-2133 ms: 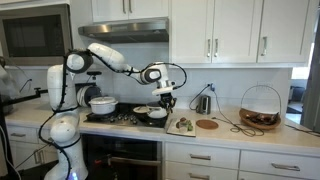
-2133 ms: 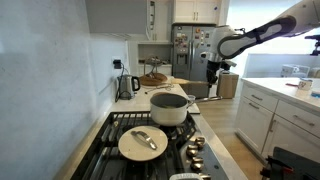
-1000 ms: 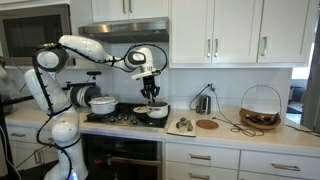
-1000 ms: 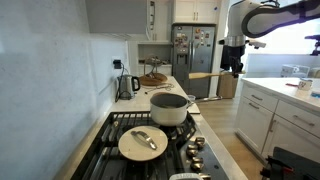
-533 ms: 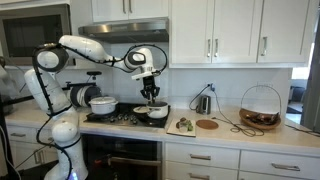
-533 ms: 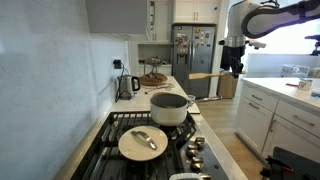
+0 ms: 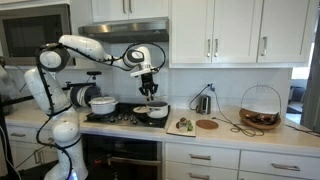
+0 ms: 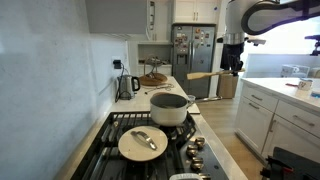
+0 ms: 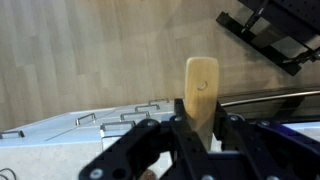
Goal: Pick up the wooden spatula from the chopping board and use it to stir the contents in the pot, place the spatula back on the chopping board
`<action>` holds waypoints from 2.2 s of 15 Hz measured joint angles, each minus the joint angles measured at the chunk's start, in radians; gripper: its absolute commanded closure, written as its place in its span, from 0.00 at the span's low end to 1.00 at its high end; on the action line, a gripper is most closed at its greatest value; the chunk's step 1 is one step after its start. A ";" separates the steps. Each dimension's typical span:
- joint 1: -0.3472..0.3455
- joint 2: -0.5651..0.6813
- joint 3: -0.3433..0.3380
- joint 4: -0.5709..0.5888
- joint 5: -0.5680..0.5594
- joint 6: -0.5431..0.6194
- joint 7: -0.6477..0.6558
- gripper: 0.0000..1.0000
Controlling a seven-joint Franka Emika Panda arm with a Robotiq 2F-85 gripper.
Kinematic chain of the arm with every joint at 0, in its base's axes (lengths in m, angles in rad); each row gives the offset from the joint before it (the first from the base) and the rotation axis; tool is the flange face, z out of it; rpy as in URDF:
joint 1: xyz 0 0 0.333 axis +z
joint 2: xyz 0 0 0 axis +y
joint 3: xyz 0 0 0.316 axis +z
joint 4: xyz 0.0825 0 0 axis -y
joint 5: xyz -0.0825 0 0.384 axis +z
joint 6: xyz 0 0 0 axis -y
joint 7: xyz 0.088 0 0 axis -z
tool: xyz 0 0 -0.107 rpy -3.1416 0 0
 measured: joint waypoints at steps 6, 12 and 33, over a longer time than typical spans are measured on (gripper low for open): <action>0.078 0.064 0.103 0.132 -0.118 -0.181 -0.006 0.93; 0.125 0.173 0.152 0.226 -0.199 -0.249 -0.043 0.93; 0.193 0.505 0.201 0.492 -0.354 -0.365 -0.095 0.93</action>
